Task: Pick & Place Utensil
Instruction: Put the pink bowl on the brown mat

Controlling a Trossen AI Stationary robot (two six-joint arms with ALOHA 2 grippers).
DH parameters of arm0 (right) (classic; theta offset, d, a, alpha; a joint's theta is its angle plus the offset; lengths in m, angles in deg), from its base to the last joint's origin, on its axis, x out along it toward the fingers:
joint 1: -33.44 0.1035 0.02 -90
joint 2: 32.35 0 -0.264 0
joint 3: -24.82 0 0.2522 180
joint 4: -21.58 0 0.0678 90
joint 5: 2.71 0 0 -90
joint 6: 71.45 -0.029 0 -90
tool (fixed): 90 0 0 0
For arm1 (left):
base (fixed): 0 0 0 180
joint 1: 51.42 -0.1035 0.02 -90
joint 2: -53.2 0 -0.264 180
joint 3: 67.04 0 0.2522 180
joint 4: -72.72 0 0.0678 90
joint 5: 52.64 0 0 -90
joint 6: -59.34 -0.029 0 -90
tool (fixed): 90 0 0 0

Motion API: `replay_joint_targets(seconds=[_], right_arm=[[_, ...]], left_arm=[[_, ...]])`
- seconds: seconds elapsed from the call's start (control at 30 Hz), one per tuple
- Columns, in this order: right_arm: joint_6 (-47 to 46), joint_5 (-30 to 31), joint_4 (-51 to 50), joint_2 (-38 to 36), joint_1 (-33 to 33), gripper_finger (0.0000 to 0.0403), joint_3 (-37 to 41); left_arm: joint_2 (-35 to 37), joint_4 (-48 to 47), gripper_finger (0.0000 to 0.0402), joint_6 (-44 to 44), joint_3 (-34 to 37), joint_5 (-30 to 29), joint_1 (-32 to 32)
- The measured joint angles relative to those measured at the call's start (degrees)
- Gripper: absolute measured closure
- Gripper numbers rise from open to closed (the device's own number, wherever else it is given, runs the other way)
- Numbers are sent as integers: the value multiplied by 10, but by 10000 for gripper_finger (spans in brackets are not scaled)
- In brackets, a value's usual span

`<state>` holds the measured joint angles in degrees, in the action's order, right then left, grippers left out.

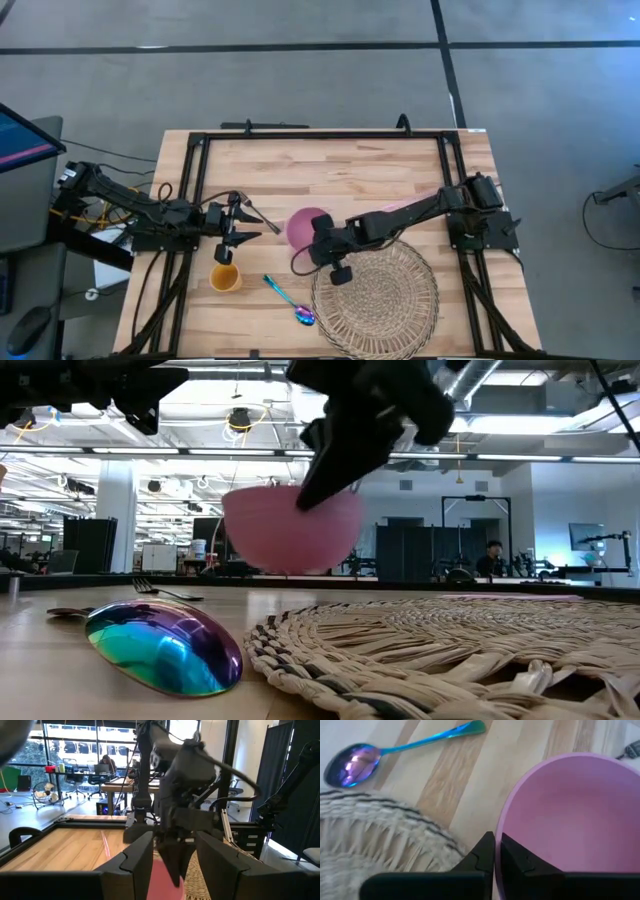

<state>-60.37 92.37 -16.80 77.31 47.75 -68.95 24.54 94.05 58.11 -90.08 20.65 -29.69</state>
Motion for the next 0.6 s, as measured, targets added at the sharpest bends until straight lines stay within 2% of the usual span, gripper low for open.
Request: replay_joint_targets(seconds=[0.2, 0.43, 0.6], right_arm=[[-23, 83, -113, 0, 37, 397, -49], [-123, 143, -271, 0, 102, 400, -105], [-230, 200, -352, -22, 156, 400, -111]], left_arm=[[0, 1, 252, 0, 0, 0, 0], [0, 1, 252, 2, 0, 0, 0], [0, 1, 252, 2, 0, 0, 0]])
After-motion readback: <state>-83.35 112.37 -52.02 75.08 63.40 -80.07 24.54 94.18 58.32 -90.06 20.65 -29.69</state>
